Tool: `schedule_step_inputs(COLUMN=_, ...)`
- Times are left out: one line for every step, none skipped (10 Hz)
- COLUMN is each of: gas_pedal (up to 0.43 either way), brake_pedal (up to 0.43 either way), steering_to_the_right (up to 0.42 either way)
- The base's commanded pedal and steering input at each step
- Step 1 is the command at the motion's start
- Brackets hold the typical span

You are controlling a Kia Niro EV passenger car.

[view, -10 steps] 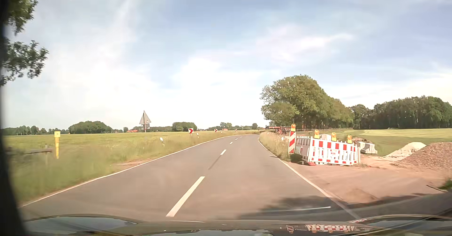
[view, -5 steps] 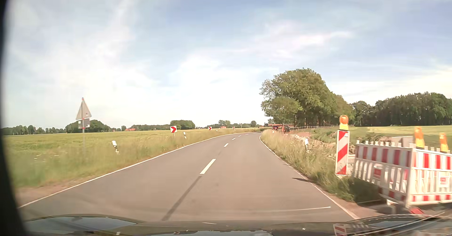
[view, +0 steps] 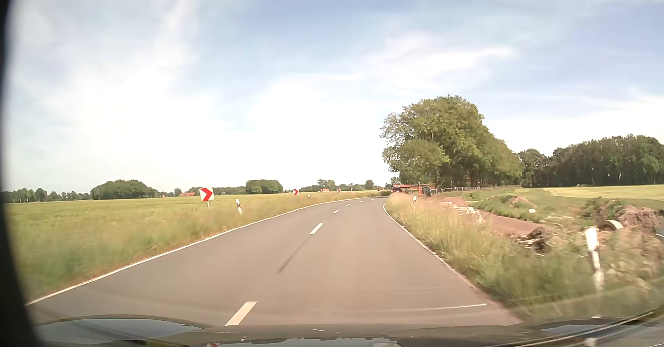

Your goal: Follow the waypoints while adhering to traffic rules and regulations

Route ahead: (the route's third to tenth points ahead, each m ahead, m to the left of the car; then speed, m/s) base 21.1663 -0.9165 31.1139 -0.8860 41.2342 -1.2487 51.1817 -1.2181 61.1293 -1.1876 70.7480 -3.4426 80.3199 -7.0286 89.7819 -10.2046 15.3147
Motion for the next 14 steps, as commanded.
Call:
schedule_step_inputs(gas_pedal=0.209, brake_pedal=0.000, steering_to_the_right=0.003)
schedule_step_inputs(gas_pedal=0.209, brake_pedal=0.000, steering_to_the_right=0.003)
schedule_step_inputs(gas_pedal=0.209, brake_pedal=0.000, steering_to_the_right=0.003)
schedule_step_inputs(gas_pedal=0.220, brake_pedal=0.000, steering_to_the_right=0.004)
schedule_step_inputs(gas_pedal=0.220, brake_pedal=0.000, steering_to_the_right=0.005)
schedule_step_inputs(gas_pedal=0.220, brake_pedal=0.000, steering_to_the_right=0.006)
schedule_step_inputs(gas_pedal=0.220, brake_pedal=0.000, steering_to_the_right=0.007)
schedule_step_inputs(gas_pedal=0.220, brake_pedal=0.000, steering_to_the_right=0.007)
schedule_step_inputs(gas_pedal=0.220, brake_pedal=0.000, steering_to_the_right=0.007)
schedule_step_inputs(gas_pedal=0.220, brake_pedal=0.000, steering_to_the_right=0.007)
schedule_step_inputs(gas_pedal=0.220, brake_pedal=0.000, steering_to_the_right=0.007)
schedule_step_inputs(gas_pedal=0.220, brake_pedal=0.000, steering_to_the_right=0.007)
schedule_step_inputs(gas_pedal=0.220, brake_pedal=0.000, steering_to_the_right=0.006)
schedule_step_inputs(gas_pedal=0.220, brake_pedal=0.000, steering_to_the_right=0.005)
